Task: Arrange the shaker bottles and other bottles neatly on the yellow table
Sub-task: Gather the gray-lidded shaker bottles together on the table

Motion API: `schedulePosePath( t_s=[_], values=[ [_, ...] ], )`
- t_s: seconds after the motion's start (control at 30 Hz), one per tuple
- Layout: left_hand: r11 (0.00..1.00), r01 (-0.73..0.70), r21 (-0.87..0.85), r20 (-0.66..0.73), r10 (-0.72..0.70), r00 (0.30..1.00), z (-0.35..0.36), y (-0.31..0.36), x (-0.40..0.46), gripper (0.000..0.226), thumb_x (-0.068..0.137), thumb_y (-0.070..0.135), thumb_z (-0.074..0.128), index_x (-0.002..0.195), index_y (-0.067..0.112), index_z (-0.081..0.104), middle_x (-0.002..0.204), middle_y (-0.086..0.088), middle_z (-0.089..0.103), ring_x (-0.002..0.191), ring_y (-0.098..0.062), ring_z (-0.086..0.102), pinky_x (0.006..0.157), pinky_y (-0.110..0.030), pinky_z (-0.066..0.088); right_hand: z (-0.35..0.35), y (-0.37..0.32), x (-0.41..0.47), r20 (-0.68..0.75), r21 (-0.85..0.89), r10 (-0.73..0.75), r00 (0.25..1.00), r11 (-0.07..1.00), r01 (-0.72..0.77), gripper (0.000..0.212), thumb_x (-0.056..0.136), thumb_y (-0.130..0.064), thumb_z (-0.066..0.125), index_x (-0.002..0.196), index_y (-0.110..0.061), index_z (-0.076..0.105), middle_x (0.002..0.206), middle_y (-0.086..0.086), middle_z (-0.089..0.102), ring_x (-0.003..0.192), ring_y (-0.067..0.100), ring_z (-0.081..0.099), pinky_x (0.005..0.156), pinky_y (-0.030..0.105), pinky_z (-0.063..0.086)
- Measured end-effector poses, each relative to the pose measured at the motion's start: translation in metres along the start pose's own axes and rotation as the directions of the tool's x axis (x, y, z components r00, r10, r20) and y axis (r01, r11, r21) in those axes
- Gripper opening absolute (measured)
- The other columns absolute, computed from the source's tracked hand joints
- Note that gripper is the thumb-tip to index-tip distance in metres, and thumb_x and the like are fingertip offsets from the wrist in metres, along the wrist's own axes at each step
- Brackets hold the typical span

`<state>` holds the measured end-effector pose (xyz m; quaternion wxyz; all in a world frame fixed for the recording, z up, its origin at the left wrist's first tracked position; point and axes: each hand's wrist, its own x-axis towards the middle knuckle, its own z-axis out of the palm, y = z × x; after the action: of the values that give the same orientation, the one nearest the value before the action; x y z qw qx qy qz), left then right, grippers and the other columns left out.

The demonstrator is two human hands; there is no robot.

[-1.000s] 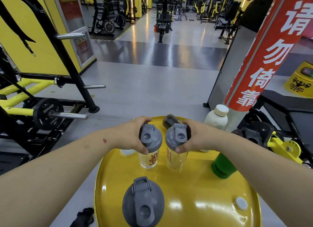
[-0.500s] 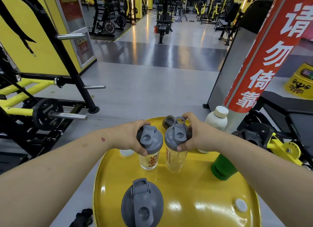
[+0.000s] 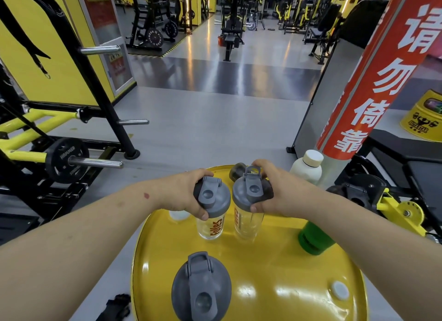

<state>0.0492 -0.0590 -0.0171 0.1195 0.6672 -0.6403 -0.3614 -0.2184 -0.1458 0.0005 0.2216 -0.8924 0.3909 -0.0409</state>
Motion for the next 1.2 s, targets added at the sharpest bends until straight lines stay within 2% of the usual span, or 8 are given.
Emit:
schedulePosePath(
  t_s=[0.17, 0.27, 0.37, 0.43, 0.5, 0.63, 1.0, 1.2],
  values=[
    [1.000, 0.004, 0.009, -0.001, -0.004, 1.000, 0.000, 0.000, 0.000, 0.104, 0.065, 0.028, 0.096, 0.148, 0.034, 0.034, 0.123, 0.017, 0.052, 0.114, -0.013, 0.054, 0.076, -0.013, 0.043, -0.002, 0.002, 0.004, 0.040, -0.096, 0.024, 0.999, 0.995, -0.020, 0.116, 0.074, -0.054, 0.085, 0.160, -0.035, 0.010, 0.148, -0.003, 0.052, 0.125, 0.021, 0.057, 0.093, 0.030, 0.051],
    [1.000, 0.010, 0.013, -0.007, -0.010, 1.000, 0.000, 0.000, 0.000, 0.107, 0.066, 0.028, 0.096, 0.151, 0.034, 0.031, 0.128, 0.014, 0.050, 0.117, -0.013, 0.052, 0.077, -0.013, 0.042, -0.004, 0.001, 0.003, 0.093, -0.135, 0.061, 0.994, 0.990, -0.048, 0.122, 0.068, -0.059, 0.085, 0.160, -0.030, 0.010, 0.144, -0.001, 0.050, 0.126, 0.023, 0.055, 0.099, 0.038, 0.051],
    [1.000, 0.016, 0.000, -0.004, -0.016, 1.000, 0.000, 0.001, -0.001, 0.114, 0.065, 0.027, 0.096, 0.154, 0.036, 0.026, 0.133, 0.013, 0.049, 0.116, -0.013, 0.052, 0.080, -0.017, 0.042, -0.006, -0.002, 0.006, 0.180, -0.106, 0.087, 0.980, 0.992, -0.069, 0.091, 0.064, -0.055, 0.089, 0.137, -0.031, 0.042, 0.121, -0.011, 0.057, 0.113, 0.021, 0.060, 0.093, 0.037, 0.054],
    [1.000, 0.013, -0.013, 0.007, -0.013, 1.000, 0.000, 0.001, -0.001, 0.113, 0.066, 0.025, 0.095, 0.153, 0.040, 0.025, 0.133, 0.013, 0.049, 0.115, -0.014, 0.053, 0.078, -0.015, 0.043, -0.007, -0.002, 0.009, 0.198, -0.078, 0.100, 0.975, 0.993, -0.086, 0.072, 0.065, -0.050, 0.091, 0.117, -0.034, 0.045, 0.108, -0.013, 0.056, 0.103, 0.017, 0.061, 0.088, 0.035, 0.055],
    [1.000, 0.014, -0.015, 0.007, -0.014, 1.000, 0.000, 0.002, -0.002, 0.109, 0.066, 0.025, 0.095, 0.152, 0.039, 0.029, 0.131, 0.013, 0.049, 0.115, -0.015, 0.053, 0.078, -0.017, 0.044, -0.007, 0.000, 0.012, 0.202, -0.047, 0.121, 0.972, 0.992, -0.114, 0.076, 0.064, -0.049, 0.092, 0.118, -0.032, 0.042, 0.110, -0.012, 0.057, 0.104, 0.017, 0.061, 0.091, 0.036, 0.055],
    [1.000, -0.004, 0.017, -0.017, 0.005, 1.000, 0.001, 0.003, -0.002, 0.103, 0.066, 0.026, 0.094, 0.149, 0.037, 0.034, 0.126, 0.013, 0.052, 0.112, -0.014, 0.055, 0.075, -0.014, 0.044, -0.007, 0.004, 0.009, 0.169, -0.060, 0.124, 0.978, 0.992, -0.116, 0.109, 0.060, -0.054, 0.093, 0.148, -0.024, 0.035, 0.130, -0.004, 0.051, 0.112, 0.019, 0.057, 0.096, 0.038, 0.055],
    [0.997, -0.060, 0.048, -0.078, 0.063, 0.995, 0.010, 0.002, -0.012, 0.106, 0.059, 0.030, 0.099, 0.144, 0.032, 0.036, 0.124, 0.014, 0.053, 0.110, -0.011, 0.057, 0.074, -0.010, 0.043, 0.000, -0.008, -0.008, 0.127, -0.262, 0.112, 0.986, 0.962, -0.076, 0.100, 0.058, -0.063, 0.086, 0.139, -0.026, 0.040, 0.117, -0.007, 0.050, 0.097, 0.015, 0.058, 0.082, 0.037, 0.059],
    [0.993, -0.069, 0.098, -0.058, 0.074, 0.996, 0.017, -0.006, -0.035, 0.105, 0.057, 0.036, 0.098, 0.142, 0.035, 0.036, 0.124, 0.016, 0.053, 0.108, -0.006, 0.057, 0.075, -0.012, 0.044, 0.007, -0.011, -0.044, 0.173, -0.304, 0.089, 0.981, 0.952, -0.033, 0.103, 0.060, -0.069, 0.080, 0.142, -0.030, 0.032, 0.126, -0.009, 0.046, 0.103, 0.016, 0.058, 0.084, 0.036, 0.057]
  ],
)
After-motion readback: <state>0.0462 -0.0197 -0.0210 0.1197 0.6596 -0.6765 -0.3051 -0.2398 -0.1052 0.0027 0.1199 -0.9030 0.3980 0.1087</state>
